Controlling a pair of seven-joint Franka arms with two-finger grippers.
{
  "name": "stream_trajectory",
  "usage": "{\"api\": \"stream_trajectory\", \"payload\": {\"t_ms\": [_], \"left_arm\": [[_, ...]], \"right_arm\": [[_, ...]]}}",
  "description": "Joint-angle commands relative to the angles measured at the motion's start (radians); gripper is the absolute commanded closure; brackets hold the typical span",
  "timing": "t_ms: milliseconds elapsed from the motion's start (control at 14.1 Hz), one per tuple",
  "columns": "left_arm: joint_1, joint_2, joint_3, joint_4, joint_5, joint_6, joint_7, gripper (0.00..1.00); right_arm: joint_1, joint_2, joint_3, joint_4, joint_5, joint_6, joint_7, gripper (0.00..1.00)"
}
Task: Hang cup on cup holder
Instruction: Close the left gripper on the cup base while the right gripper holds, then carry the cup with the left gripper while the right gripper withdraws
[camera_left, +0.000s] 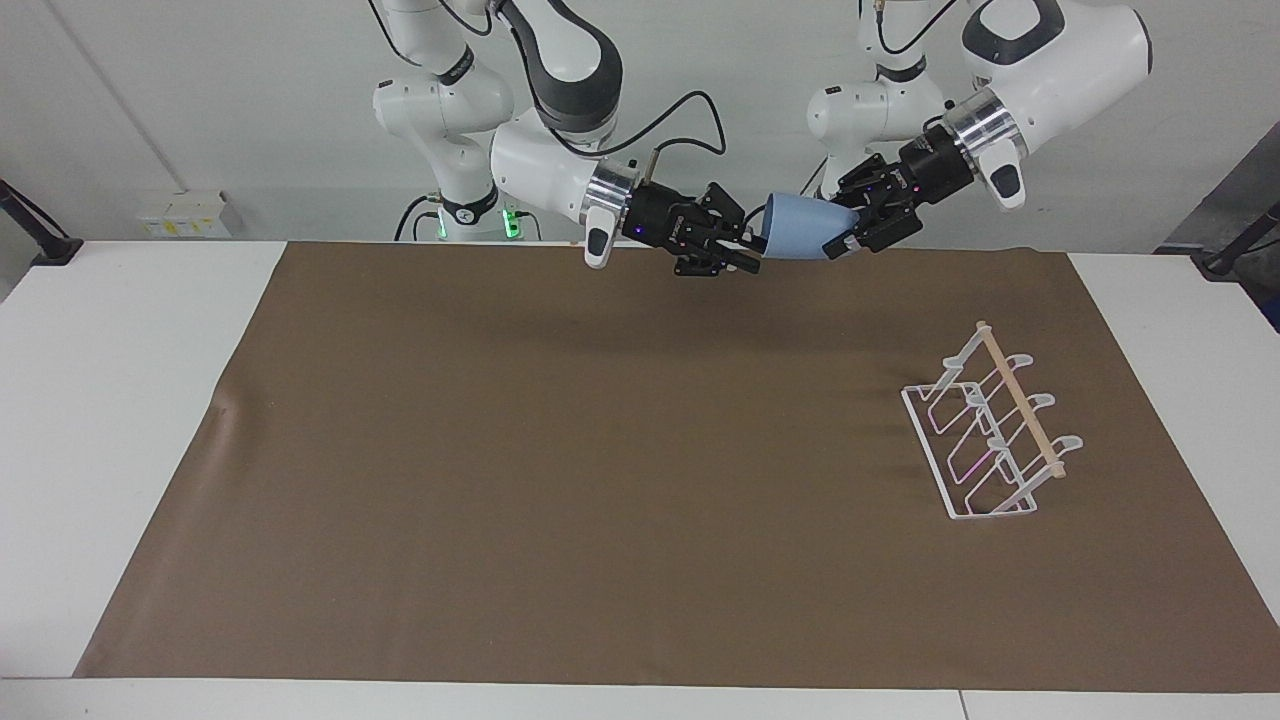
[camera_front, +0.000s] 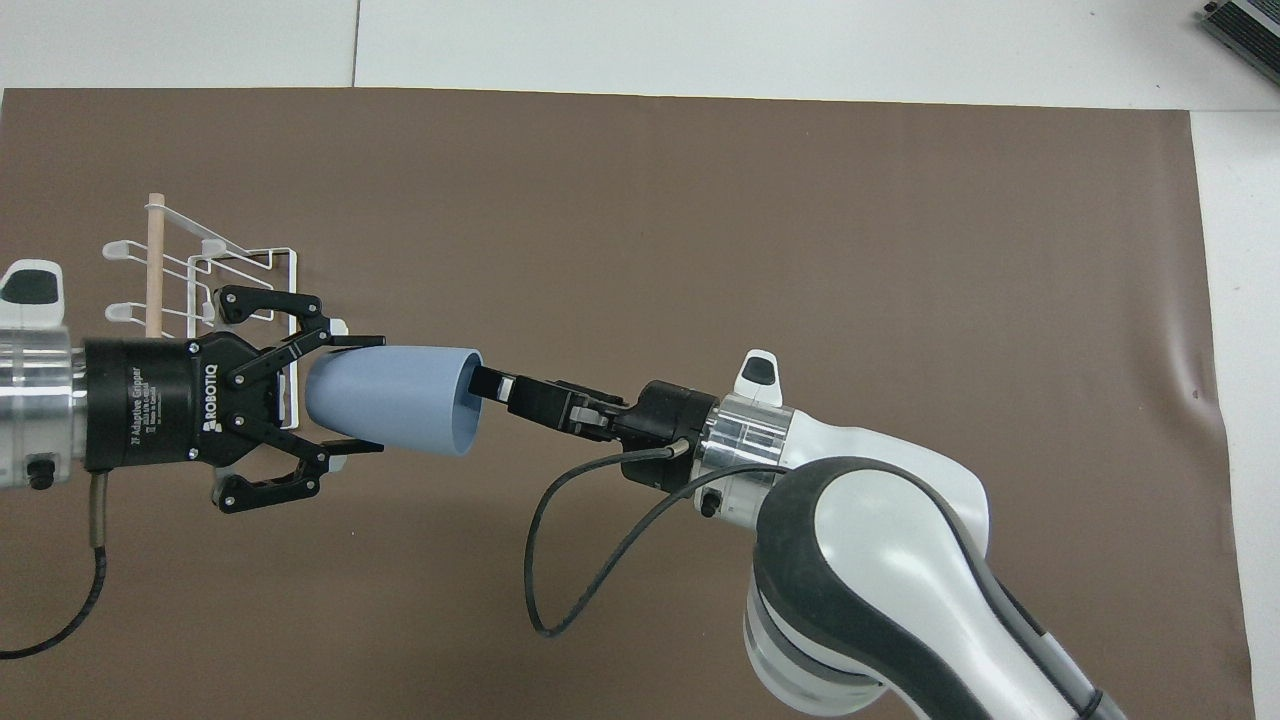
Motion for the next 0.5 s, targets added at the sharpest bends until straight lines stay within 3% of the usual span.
{"api": "stream_trajectory", "payload": {"t_ms": [0,213,427], "left_arm": [[0.012,-0.002,0.003,0.021,0.024,-0.016,-0.012,1.00],[0.012,0.014,0.001,0.061,0.139,-0.019,-0.003,1.00],[-0.003,0.059,0.000,0.149,0.313,-0.026,-0.007,1.00]], "right_arm": [[-0.016,-0.013,0.017,0.001,0.005,0.036,0.022,0.00],[-0.016,-0.013,0.017,0.010,-0.013,0.050,0.016,0.00],[-0.016,-0.009,0.002,0.038,-0.254,0.103,0.024,0.00]]}}
